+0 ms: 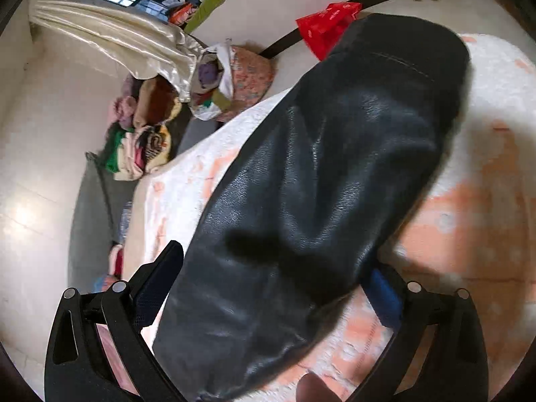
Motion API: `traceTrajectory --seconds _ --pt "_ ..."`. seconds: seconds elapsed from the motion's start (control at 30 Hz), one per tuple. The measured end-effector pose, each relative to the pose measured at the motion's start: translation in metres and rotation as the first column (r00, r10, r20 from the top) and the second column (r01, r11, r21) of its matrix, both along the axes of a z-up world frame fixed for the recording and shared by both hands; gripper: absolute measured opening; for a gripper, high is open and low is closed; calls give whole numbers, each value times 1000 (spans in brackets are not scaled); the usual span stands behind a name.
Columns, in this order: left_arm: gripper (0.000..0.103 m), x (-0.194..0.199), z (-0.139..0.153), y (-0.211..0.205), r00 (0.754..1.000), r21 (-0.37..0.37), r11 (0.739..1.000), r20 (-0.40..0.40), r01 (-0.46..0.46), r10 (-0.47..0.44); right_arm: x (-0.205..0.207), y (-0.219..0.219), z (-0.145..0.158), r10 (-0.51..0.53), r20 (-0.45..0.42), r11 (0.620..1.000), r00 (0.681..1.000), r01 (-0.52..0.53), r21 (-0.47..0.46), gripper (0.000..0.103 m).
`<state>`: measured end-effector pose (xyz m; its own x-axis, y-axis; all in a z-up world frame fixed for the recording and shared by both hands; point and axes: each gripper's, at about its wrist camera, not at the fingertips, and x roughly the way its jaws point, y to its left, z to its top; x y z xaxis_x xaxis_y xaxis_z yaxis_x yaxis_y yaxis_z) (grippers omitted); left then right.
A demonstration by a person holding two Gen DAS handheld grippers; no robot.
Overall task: Fold large clothes
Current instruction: 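Lift the sleeve with the right tool and fold it across the jacket body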
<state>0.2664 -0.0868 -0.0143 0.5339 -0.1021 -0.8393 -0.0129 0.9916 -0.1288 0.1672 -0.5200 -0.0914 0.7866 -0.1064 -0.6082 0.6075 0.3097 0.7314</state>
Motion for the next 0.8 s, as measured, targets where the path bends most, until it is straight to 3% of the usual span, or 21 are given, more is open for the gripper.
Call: traceTrajectory --seconds 0.07,0.13,0.23,0.33,0.5,0.63,0.8 --pt "94 -4 2 2 1000 -19 1000 7 0 0 5 -2 2 10 29 1000 1000 -10 -9 71" --pt "94 -9 3 4 1000 -41 999 6 3 -2 6 0 5 24 66 1000 998 -23 -13 35" --pt "94 -12 5 7 1000 -43 999 -1 -2 2 9 2 16 65 153 998 986 -60 -32 17" --pt "94 -17 12 14 1000 -51 999 10 -6 7 9 9 34 116 256 992 960 -97 -87 13" --pt "94 -24 25 32 999 -68 998 32 -11 13 10 26 69 244 345 963 906 -183 -200 13" --pt "94 -28 37 49 999 -86 996 52 -11 16 16 53 105 378 372 910 848 -266 -318 13" --pt "94 -30 50 71 997 -138 990 75 4 6 28 91 138 510 314 824 801 -350 -446 13"
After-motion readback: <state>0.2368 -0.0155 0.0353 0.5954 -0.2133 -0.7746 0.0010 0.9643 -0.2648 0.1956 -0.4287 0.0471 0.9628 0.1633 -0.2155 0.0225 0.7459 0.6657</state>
